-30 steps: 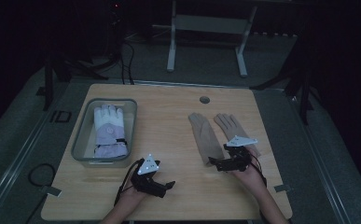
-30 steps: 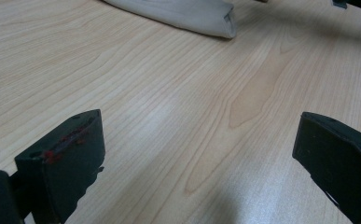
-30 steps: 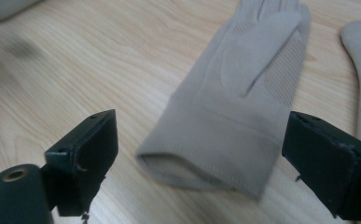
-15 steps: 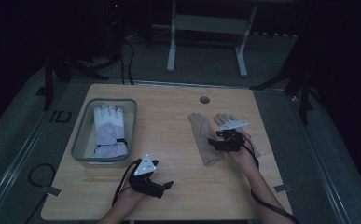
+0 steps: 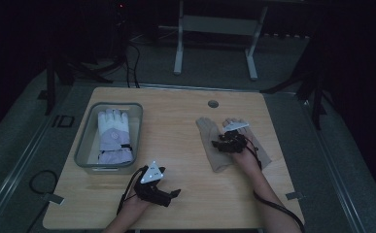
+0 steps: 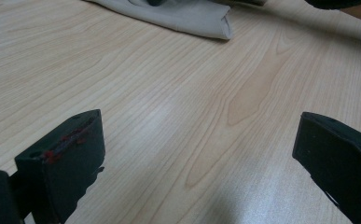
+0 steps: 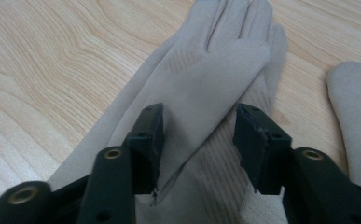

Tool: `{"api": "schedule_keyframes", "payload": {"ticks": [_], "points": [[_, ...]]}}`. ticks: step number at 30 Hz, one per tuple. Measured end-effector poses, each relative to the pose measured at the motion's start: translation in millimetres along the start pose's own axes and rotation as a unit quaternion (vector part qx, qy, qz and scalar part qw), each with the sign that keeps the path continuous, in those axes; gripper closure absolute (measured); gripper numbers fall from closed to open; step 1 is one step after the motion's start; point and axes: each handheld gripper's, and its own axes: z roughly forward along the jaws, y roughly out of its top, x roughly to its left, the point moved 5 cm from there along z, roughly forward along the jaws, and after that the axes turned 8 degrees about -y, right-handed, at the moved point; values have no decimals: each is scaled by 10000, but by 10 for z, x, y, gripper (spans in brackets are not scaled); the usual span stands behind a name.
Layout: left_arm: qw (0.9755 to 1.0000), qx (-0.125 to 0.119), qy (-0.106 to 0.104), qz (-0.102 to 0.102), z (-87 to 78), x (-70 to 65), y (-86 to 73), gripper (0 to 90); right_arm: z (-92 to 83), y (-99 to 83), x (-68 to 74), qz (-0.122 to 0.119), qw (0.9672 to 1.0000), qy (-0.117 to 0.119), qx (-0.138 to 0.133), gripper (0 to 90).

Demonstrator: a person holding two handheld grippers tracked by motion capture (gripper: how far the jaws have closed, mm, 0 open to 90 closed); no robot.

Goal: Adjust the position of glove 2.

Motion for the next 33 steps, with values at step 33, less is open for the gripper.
{"api": "schedule_keyframes", "payload": {"ticks": [33], "points": [[9997,-130,143,114,-63,-14,25,24,-670,457,942,1556,9808,-993,-624,814]]}}
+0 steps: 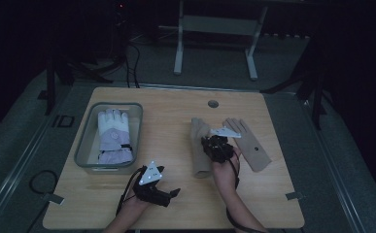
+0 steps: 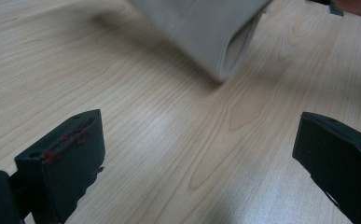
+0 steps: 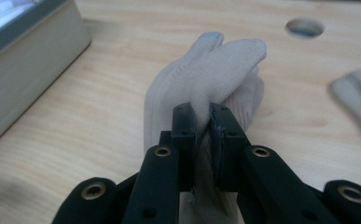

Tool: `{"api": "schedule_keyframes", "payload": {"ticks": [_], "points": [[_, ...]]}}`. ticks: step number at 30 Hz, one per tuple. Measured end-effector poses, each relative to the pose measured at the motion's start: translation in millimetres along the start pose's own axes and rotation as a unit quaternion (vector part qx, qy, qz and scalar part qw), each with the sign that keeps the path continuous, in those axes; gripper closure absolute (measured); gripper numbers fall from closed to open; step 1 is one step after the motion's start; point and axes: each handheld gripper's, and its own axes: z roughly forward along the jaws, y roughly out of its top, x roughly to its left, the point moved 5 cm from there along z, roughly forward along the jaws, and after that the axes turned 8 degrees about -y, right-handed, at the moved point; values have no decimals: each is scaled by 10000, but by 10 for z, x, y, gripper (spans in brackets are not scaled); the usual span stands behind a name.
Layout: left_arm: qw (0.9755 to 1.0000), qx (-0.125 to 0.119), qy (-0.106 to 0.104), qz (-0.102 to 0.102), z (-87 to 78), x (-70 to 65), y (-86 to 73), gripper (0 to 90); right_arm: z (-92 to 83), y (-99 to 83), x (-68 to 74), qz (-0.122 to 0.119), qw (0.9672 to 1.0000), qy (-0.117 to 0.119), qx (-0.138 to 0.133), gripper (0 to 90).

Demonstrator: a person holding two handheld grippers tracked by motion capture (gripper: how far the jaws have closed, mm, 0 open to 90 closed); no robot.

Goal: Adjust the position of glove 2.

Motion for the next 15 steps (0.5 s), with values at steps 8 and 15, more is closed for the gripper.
{"api": "schedule_keyframes", "payload": {"ticks": [8,15], "points": [[10000,-3,-24,-10,2,5,-16,24,278,-349,159,109,9988,45,481,802],[10000,2,-3,-8,-4,21,-27,24,411,-497,159,-152,9973,-16,717,656]]}}
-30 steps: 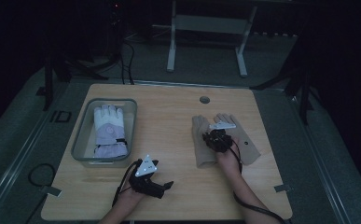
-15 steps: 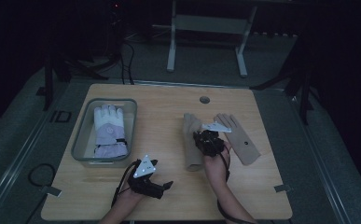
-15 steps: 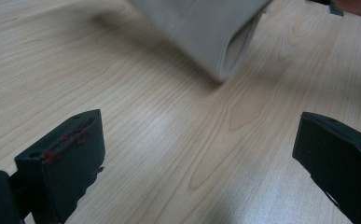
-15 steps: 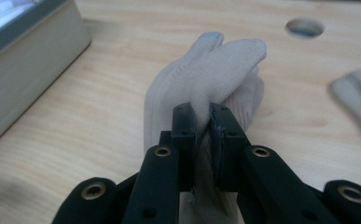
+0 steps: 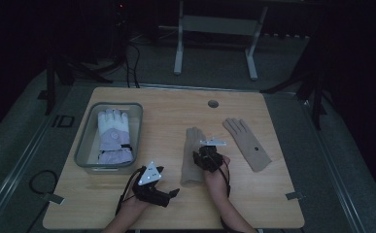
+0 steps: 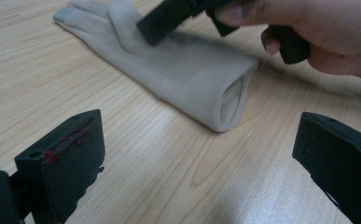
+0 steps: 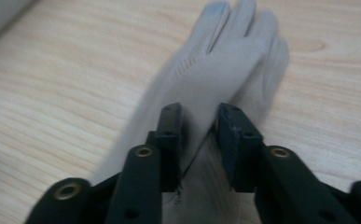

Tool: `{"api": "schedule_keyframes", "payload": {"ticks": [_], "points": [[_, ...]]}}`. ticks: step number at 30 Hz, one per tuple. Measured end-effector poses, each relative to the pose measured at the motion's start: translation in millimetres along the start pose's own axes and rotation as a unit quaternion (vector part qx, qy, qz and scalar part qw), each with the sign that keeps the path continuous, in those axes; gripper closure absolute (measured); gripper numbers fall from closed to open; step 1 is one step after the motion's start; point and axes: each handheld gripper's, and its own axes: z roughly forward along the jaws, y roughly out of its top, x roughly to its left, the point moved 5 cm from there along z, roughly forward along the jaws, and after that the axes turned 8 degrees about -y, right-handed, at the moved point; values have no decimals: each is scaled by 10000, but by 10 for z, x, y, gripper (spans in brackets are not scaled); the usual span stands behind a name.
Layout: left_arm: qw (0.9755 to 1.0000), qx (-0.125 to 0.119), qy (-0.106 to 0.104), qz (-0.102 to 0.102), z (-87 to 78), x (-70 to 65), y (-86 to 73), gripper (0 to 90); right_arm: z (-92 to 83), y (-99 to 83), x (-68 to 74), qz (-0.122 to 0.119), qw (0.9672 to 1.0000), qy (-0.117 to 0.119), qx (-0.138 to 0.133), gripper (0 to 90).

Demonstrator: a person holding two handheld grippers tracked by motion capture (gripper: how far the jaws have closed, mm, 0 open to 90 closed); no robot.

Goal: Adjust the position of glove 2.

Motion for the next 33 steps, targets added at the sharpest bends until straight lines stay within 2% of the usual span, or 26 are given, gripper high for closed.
{"api": "schedule_keyframes", "payload": {"ticks": [1,2,8,12,15,16,17,18,19,21,22,23,24,25,28,33], "points": [[10000,-3,5,-3,0,1,0,24,41,-37,2,-85,9999,77,16,582],[10000,-6,9,-3,-1,4,0,24,42,-41,11,-127,9999,74,-13,562],[10000,-22,1,-43,-10,14,-8,24,-37,26,6,-244,9996,153,-68,537],[10000,-26,-19,-53,-14,11,-14,23,-138,113,-107,-373,9989,178,-239,526],[10000,-35,-35,-47,-29,8,-14,24,-161,166,-230,-631,9973,206,-313,537],[10000,-41,-28,-57,-39,8,-18,24,-167,175,-281,-686,9971,155,-304,540],[10000,-47,-28,-55,-50,10,-22,24,-179,190,-340,-746,9964,252,-324,538],[9999,-68,-24,-77,-58,11,-26,24,-190,198,-391,-806,9959,235,-328,538],[9999,-64,-20,-86,-64,14,-29,24,-201,206,-451,-820,9959,187,-321,540],[9999,-73,-9,-106,-76,24,-34,24,-228,222,-566,-793,9959,294,-308,541],[9999,-85,-3,-126,-78,28,-34,24,-239,227,-617,-778,9962,227,-313,549],[9999,-85,-3,-126,-78,28,-34,24,-239,227,-617,-778,9962,227,-313,549],[9999,-74,-3,-126,-81,32,-32,24,-251,235,-684,-776,9962,229,-318,549],[9999,-78,-10,-123,-77,29,-32,24,-280,254,-843,-728,9966,211,-337,557],[10000,-12,-16,-86,-67,21,-39,24,-285,272,-1059,-711,9970,-35,-297,571],[9999,-22,-46,-98,-63,25,-43,24,-285,270,-1425,-591,9978,-234,-197,537]]}}
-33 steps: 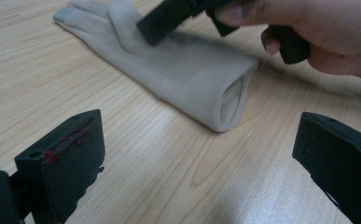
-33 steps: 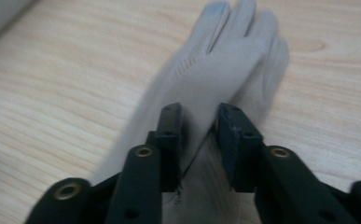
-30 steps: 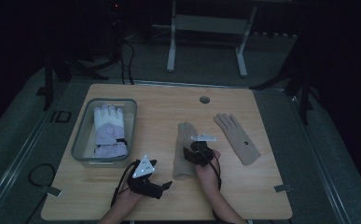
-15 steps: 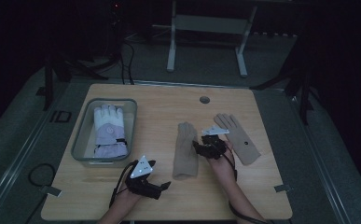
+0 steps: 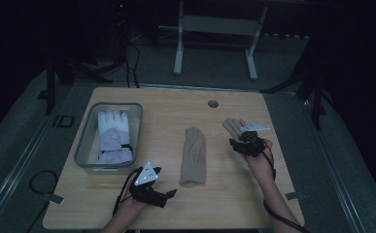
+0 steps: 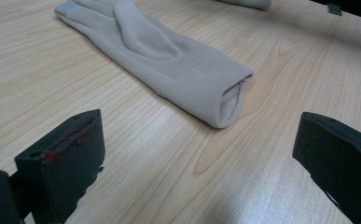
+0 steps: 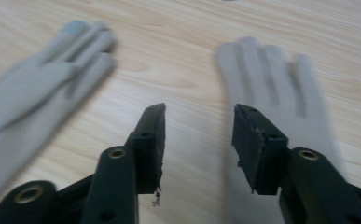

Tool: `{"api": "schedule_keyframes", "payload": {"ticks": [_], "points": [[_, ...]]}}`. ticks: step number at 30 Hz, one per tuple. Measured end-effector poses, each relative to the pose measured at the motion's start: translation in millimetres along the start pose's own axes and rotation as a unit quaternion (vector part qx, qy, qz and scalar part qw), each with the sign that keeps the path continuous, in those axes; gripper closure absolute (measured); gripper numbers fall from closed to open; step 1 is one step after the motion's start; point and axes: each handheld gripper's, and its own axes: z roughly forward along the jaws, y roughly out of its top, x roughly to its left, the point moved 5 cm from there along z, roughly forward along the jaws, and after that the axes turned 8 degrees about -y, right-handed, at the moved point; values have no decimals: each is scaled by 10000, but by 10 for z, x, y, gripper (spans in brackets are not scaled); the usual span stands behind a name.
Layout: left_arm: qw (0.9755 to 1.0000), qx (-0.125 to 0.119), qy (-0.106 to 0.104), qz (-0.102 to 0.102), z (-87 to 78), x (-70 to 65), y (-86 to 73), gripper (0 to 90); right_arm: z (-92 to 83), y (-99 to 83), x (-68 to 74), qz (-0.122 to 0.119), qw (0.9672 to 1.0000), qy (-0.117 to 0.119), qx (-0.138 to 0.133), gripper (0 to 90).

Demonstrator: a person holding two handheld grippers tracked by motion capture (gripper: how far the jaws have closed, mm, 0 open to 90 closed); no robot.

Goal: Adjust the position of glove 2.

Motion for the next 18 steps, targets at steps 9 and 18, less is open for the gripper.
{"api": "schedule_keyframes", "payload": {"ticks": [9,18], "points": [[10000,-27,-26,-47,3,-4,-5,24,51,-99,-399,124,9998,12,134,451],[9999,-52,2,-117,-36,13,-28,23,192,-165,-531,-230,9992,320,0,482]]}}
